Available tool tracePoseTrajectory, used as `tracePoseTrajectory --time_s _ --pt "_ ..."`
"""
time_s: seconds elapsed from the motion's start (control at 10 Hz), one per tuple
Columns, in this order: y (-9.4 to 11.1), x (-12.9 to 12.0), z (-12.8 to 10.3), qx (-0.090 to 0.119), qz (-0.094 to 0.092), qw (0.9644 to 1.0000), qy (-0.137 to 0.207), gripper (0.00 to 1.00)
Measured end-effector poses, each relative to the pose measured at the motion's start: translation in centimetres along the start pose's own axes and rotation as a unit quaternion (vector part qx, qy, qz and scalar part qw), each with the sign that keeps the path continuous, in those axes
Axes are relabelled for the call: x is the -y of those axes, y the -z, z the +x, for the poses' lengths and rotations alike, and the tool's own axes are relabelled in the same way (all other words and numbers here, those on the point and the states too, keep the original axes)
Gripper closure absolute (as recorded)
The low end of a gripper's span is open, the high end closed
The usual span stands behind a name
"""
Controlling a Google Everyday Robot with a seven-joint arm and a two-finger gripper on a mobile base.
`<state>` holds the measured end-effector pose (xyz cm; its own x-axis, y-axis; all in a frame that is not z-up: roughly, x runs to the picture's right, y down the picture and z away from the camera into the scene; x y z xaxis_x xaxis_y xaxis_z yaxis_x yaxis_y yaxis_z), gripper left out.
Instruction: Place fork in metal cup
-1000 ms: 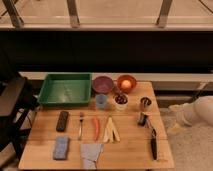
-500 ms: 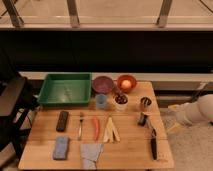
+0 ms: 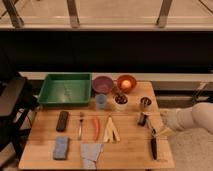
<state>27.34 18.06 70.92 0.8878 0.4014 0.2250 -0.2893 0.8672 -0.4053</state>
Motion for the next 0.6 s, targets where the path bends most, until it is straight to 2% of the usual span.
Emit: tracePoseTrajectory --time_s 0.3,0.6 --pt "-1.6 -1.8 -1.4 0.002 0.010 0.9999 0.012 0.26" --pt "-3.0 -3.2 -4.0 0.011 0.020 0.9992 0.032 0.26"
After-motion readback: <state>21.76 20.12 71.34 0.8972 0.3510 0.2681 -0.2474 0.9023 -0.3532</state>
